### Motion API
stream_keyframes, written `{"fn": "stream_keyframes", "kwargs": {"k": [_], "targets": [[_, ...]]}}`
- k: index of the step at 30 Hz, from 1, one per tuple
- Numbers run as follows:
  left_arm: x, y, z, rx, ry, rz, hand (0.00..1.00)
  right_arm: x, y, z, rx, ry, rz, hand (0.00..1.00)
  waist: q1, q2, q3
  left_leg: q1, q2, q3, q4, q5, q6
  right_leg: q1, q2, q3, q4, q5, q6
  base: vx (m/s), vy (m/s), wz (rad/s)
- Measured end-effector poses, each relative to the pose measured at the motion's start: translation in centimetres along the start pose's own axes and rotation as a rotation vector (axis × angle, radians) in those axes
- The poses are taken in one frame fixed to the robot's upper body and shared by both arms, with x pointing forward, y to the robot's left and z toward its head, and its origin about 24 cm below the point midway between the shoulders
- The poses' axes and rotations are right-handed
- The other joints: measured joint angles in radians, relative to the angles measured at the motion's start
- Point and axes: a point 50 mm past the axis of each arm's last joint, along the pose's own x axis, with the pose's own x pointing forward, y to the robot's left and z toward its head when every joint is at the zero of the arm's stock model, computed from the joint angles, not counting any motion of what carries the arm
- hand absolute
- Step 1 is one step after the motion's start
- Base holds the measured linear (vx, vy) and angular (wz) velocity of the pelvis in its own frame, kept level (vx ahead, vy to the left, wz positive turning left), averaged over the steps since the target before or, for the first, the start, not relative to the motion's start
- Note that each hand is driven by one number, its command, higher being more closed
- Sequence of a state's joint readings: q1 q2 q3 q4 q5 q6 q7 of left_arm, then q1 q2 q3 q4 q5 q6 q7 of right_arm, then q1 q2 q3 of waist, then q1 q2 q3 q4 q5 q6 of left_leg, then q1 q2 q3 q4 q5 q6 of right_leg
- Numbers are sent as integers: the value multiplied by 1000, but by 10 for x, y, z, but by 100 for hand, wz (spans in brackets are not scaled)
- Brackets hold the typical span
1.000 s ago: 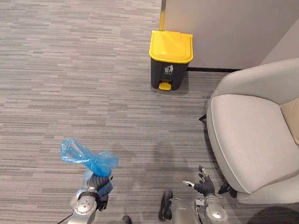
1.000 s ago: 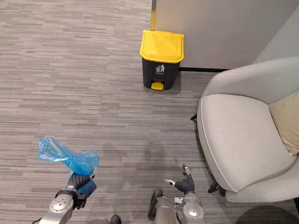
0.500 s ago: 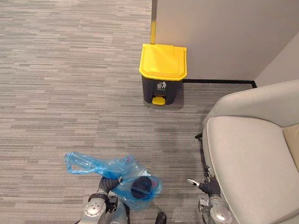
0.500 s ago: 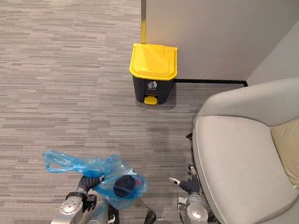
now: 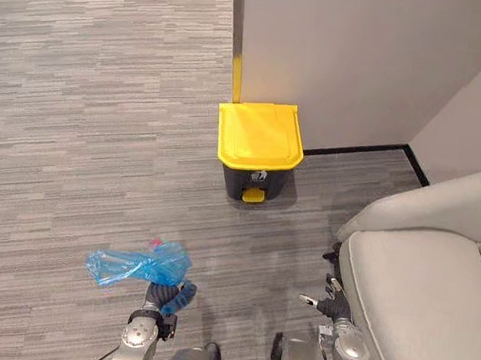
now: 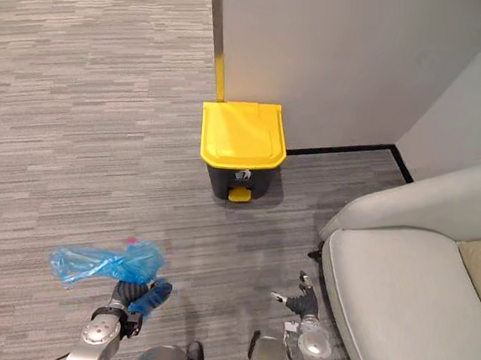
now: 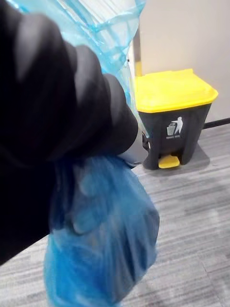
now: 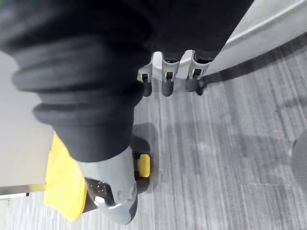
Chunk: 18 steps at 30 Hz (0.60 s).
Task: Gather rubbish on tea table into small bin, then transfer packed bag to large trash can.
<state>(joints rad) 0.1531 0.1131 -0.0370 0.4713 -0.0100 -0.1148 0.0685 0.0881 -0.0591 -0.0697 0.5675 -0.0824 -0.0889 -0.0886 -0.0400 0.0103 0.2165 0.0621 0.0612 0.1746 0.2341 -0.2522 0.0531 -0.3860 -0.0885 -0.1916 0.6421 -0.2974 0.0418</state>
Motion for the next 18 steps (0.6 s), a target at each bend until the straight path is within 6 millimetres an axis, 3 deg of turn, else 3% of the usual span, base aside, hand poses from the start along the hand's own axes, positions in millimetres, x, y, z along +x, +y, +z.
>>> {"fn": "stream_keyframes", "kwargs": {"k": [1, 2, 3, 5, 7, 8, 9, 11, 13, 16, 17, 18], "targets": [[0, 4, 0, 12, -2, 4, 100, -2, -1, -4, -3, 10, 0, 0, -1, -12, -7, 25, -4, -12, 1, -9, -44, 16, 24, 6, -247, 144, -6, 427, -146, 44], [0, 6, 0, 18, -4, 7, 100, -5, -1, -9, -7, 23, -1, 0, -1, -29, -15, 33, -18, -24, 4, -26, -73, 23, 20, 17, -329, 275, -34, 445, -167, 43], [3, -1, -2, 0, 15, -1, 100, -6, -7, -16, -28, 57, -7, 0, 5, 7, -18, 58, 20, -49, 20, -66, -116, 18, 34, 3, -273, 327, -79, 426, -174, 40], [3, -3, -3, -5, 14, -5, 100, -4, -9, -11, -18, 42, -11, 0, -4, 18, -23, 46, 40, -73, 57, -47, -146, 26, 37, -18, -248, 249, -83, 440, -193, 38], [2, -8, -4, -20, 22, -19, 100, -7, -10, -14, 13, 52, -18, 0, -4, 21, -19, -26, 79, -98, 271, -2, -205, 98, 42, -61, -251, 188, -93, 364, -202, 55], [1, -11, -4, -28, 23, -24, 100, -9, -9, -15, 20, 52, -17, 0, -1, 21, -18, -58, 98, -96, 370, 27, -212, 138, 47, -69, -270, 178, -98, 337, -180, 45], [-3, -15, -9, -44, 36, -37, 100, -12, -7, -13, 39, 38, -17, 0, 13, 22, -16, -115, 149, -73, 549, 37, -214, 215, 65, -81, -309, 171, -101, 324, -124, 13], [-7, -18, -13, -54, 49, -45, 100, -11, -5, -4, 66, -9, -21, 0, 29, 12, -16, -209, 199, -6, 686, 5, -161, 301, 79, -80, -369, 157, -108, 308, -81, -5], [-7, -19, -13, -54, 49, -50, 100, -8, -3, 2, 90, -30, -20, 0, 31, 7, -16, -278, 200, 19, 608, -20, -119, 334, 79, -79, -418, 153, -109, 207, 4, 1], [-6, -19, -13, -54, 51, -57, 100, -5, -6, -4, 108, 5, -39, 0, 34, 7, -15, -316, 153, 9, 265, -6, -124, 370, 60, -73, -452, 169, -75, 239, 115, -4], [-6, -20, -12, -55, 48, -65, 100, -5, -8, -7, 114, 20, -52, 0, 33, 9, -16, -304, 122, -9, 108, 62, -133, 382, 46, -66, -459, 163, -47, 300, 235, -13], [-6, -20, -12, -55, 48, -65, 100, -5, -11, -11, 115, 36, -66, 0, 35, 15, -18, -287, 110, -17, 38, 176, -135, 388, 42, -53, -458, 154, -30, 270, 223, -21]]}}
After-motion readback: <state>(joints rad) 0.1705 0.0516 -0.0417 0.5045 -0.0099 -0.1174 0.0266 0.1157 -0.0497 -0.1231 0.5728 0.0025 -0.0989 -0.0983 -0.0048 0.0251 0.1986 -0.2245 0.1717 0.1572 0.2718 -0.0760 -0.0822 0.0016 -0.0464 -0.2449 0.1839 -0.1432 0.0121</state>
